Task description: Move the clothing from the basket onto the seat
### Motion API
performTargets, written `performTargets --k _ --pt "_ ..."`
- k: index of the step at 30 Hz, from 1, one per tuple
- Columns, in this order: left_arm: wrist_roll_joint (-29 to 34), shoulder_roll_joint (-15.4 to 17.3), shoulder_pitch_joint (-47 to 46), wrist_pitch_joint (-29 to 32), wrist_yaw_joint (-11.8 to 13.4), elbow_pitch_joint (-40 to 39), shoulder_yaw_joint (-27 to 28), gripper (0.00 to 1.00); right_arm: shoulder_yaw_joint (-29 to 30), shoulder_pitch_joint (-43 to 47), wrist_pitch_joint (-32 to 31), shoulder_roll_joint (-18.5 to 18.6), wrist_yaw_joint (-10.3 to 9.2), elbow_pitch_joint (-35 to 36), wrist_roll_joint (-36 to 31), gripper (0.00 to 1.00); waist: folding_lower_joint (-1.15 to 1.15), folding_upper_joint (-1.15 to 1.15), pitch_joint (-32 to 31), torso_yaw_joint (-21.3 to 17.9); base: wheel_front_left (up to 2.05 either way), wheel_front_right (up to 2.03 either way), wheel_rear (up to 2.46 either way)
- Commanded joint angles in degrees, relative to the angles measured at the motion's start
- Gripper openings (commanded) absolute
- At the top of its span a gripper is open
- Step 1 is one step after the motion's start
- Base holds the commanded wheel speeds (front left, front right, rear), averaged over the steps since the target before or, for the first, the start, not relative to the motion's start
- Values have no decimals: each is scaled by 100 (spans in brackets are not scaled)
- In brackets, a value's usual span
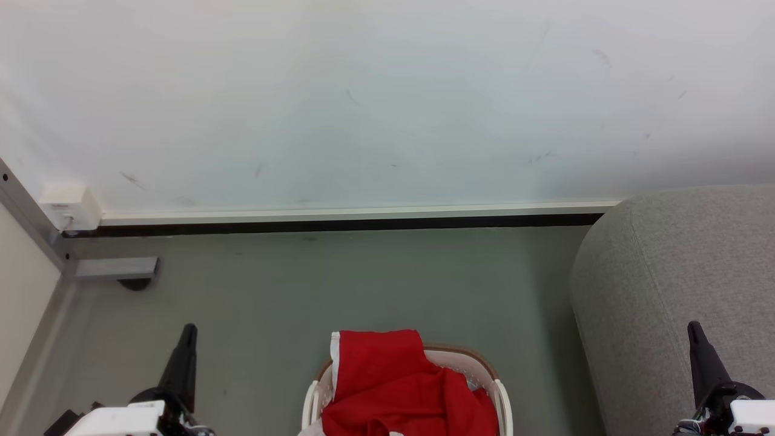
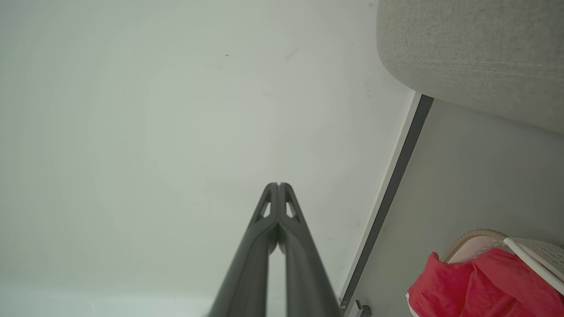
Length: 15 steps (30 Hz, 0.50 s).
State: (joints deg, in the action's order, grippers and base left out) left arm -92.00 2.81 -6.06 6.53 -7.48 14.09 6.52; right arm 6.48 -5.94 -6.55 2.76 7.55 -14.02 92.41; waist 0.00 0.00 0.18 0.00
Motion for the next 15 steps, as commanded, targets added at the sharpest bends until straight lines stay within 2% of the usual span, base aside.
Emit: performTargets --k 1,15 --pt "-81 16 -55 13 -13 -20 5 0 21 -77 -7 33 -18 21 -14 0 0 0 0 0 0 0 0" --pt "-81 16 -55 13 -13 -20 5 0 21 -77 -7 33 -17 21 -14 0 0 0 0 0 0 0 0"
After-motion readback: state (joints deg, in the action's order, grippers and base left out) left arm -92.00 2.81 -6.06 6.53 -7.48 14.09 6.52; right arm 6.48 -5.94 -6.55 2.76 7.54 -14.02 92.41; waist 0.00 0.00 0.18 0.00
